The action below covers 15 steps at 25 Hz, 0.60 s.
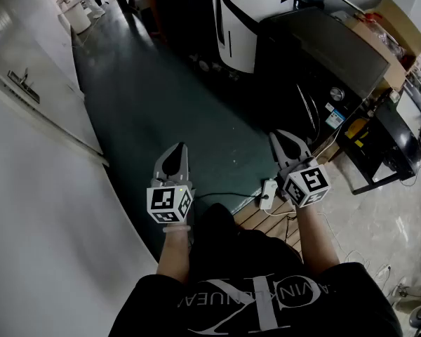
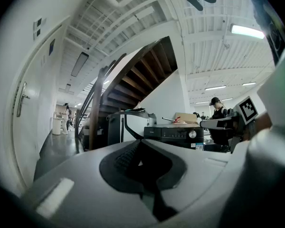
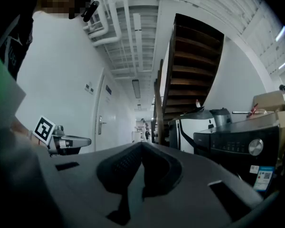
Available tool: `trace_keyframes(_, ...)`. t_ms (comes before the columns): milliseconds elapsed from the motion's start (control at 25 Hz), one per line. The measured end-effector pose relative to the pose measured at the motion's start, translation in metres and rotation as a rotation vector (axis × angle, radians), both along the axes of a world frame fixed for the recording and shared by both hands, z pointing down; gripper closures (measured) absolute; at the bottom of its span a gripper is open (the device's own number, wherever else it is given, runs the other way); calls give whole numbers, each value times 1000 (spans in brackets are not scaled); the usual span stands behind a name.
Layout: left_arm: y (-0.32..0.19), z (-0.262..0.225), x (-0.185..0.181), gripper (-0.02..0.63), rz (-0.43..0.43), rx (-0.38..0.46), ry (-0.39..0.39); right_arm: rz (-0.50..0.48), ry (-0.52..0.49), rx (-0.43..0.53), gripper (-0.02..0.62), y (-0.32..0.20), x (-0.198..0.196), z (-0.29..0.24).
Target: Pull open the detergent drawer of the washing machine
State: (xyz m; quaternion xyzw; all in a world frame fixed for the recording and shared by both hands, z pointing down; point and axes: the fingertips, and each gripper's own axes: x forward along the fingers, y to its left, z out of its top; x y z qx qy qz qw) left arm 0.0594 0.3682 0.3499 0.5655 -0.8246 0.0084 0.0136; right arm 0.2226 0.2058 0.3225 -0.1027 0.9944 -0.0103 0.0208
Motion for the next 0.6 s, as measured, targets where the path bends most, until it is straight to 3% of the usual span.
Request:
trace_keyframes(480,2,-3,1,595,15,4,-12,-15,19,-3,583,4,-6,10)
trace_keyframes(520,1,-4,2,581,23,7,-13,-20,21,-2,583,6,-7,10)
trace_keyframes(600,-1,-4,4,492,34,7,-15,-27,25,-1,583,8,-8,11)
